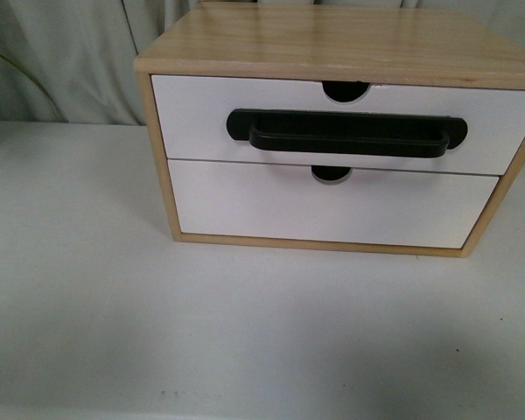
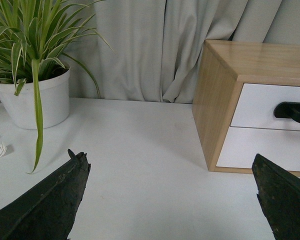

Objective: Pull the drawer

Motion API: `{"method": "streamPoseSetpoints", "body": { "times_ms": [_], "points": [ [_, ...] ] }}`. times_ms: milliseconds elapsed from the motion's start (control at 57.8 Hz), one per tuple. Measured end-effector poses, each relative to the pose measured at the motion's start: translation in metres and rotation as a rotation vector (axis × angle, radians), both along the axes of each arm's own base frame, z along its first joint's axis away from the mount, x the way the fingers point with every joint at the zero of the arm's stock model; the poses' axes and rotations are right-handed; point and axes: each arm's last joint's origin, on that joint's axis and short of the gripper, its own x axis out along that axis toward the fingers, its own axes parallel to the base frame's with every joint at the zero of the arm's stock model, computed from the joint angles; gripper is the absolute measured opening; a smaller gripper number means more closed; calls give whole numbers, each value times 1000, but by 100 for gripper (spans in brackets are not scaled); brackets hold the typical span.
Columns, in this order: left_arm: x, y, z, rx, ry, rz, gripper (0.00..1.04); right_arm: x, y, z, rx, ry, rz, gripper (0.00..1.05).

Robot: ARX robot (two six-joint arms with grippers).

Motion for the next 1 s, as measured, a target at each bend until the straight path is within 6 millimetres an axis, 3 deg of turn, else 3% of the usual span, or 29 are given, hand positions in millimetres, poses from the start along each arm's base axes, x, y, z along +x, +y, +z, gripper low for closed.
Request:
{"method": "streamPoseSetpoints", "body": {
  "times_ms": [1004],
  "points": [
    [0,0,0,0,0,1,98,0,0,0,0,0,0,96]
  ]
}}
